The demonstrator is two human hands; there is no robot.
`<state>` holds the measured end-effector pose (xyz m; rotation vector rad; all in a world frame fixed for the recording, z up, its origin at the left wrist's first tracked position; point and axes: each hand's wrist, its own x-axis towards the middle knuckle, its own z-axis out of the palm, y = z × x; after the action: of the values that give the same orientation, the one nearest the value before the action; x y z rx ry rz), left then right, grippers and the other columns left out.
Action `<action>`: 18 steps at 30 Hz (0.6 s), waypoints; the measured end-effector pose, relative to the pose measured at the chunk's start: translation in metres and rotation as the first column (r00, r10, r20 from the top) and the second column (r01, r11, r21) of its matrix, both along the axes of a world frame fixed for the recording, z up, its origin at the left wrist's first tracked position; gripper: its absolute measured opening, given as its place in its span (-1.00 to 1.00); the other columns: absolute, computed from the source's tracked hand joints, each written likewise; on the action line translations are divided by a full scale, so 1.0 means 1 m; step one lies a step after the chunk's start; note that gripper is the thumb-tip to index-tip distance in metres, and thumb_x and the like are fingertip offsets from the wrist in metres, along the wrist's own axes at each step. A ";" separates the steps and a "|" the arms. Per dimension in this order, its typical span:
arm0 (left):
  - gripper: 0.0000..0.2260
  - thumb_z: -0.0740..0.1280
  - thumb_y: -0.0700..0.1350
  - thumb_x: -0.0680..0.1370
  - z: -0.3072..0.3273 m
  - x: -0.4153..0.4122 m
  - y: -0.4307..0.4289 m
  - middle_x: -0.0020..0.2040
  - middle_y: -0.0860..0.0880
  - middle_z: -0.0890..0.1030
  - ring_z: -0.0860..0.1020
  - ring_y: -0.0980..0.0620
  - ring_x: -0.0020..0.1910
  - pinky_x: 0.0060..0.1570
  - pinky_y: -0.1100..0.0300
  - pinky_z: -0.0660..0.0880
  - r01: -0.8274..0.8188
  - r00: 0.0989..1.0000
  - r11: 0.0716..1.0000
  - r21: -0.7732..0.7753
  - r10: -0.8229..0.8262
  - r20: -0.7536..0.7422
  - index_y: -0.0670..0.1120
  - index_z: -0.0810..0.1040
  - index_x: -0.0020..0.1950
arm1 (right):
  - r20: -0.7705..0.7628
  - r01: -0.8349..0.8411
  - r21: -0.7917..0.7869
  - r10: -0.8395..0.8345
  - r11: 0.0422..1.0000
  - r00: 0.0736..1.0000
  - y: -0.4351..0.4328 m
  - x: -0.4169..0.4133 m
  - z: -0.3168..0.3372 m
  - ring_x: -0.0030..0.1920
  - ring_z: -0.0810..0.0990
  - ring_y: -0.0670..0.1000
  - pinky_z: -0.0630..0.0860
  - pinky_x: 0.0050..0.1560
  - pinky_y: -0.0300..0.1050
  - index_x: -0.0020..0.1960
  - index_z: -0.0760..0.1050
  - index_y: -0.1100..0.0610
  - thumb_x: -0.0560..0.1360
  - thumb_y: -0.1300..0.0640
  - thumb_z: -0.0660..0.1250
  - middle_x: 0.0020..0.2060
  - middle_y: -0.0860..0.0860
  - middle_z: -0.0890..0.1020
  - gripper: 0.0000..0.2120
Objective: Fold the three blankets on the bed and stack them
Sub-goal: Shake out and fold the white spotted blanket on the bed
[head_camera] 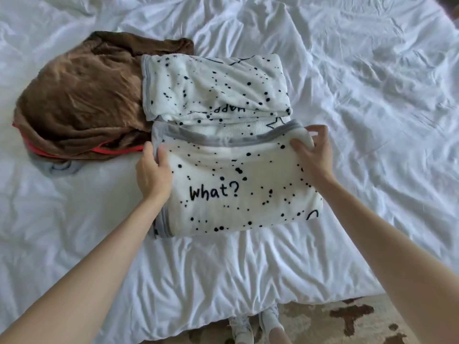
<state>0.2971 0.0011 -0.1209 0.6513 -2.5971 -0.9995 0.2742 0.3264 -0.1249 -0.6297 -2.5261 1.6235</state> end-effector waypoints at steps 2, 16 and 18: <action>-0.71 0.17 0.00 0.64 -0.002 -0.002 -0.003 -0.39 0.00 0.31 0.36 -0.12 -0.34 -0.33 0.06 0.17 -0.104 0.994 0.995 -0.003 0.104 -0.023 -0.15 0.25 -0.18 | -0.023 0.018 -0.005 -0.018 1.000 1.000 0.001 -0.006 0.002 -0.20 0.60 -0.04 0.57 -0.26 0.00 0.10 0.36 -0.06 0.40 0.00 0.40 -0.14 -0.10 0.61 -0.67; -0.10 0.15 0.49 0.43 -0.040 0.043 -0.008 0.40 -0.27 0.37 0.43 -0.28 0.31 0.25 -0.08 0.40 -0.307 0.650 0.947 0.099 0.133 0.749 -0.24 0.29 0.44 | 0.390 -0.002 -0.338 0.143 0.941 0.910 0.013 0.098 -0.024 -0.20 0.71 -0.05 0.58 -0.35 -0.21 0.03 0.58 -0.07 0.45 -0.13 0.42 -0.18 -0.05 0.73 -0.78; -0.12 0.08 0.48 0.46 -0.039 0.049 -0.007 0.36 -0.28 0.45 0.47 -0.27 0.28 0.18 -0.03 0.42 -0.228 0.639 0.970 0.081 0.086 0.764 -0.26 0.34 0.42 | 0.413 0.027 -0.308 0.109 0.951 0.904 0.010 0.101 -0.027 -0.17 0.70 -0.02 0.60 -0.27 -0.13 0.02 0.57 -0.04 0.48 -0.09 0.40 -0.15 -0.03 0.72 -0.82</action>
<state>0.3458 -0.0055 -0.1600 1.6290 -3.0536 -1.0518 0.3751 0.3366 -0.1517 -1.0778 -2.5884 2.1241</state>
